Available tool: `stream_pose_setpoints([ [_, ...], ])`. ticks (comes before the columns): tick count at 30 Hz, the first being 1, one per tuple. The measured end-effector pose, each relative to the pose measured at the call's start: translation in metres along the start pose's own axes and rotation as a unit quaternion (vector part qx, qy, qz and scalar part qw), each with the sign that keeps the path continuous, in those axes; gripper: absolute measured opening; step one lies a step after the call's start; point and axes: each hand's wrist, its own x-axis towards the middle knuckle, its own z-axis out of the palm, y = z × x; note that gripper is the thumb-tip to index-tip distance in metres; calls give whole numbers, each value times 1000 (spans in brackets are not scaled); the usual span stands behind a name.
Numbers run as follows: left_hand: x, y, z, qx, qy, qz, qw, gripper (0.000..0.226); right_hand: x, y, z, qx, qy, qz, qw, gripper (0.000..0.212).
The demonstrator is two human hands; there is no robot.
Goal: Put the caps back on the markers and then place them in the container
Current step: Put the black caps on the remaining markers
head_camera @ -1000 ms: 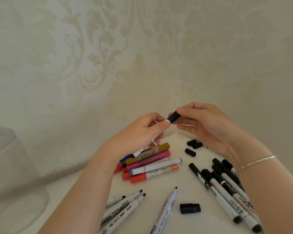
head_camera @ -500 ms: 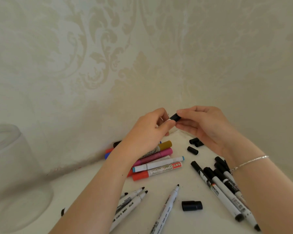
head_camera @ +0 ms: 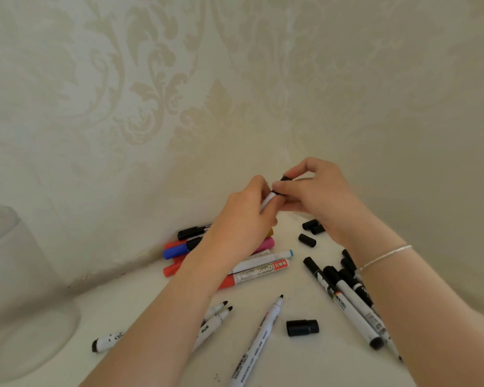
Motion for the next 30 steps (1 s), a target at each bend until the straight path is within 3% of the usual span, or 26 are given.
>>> stream_pose_setpoints([
  [4,0,1,-5,-100,-135,-77,983,22,1,-2,-7,-98,-38,17,994,18],
  [8,-2,-5,-17,-58,-267,-125,954,21,10,0,-23,-238,-19,-2,971,13],
  [11,-10,-1,-16,70,-421,-187,885,24,13,2,-42,-368,-31,26,929,14],
  [13,-13,3,-9,137,-484,-215,837,28,14,6,-50,-434,-57,62,897,14],
  [19,-15,4,10,155,-530,-256,793,29,18,24,-45,-544,-96,126,824,26],
  [30,-12,-4,10,141,-506,-271,806,26,15,43,-35,-631,-170,158,740,51],
])
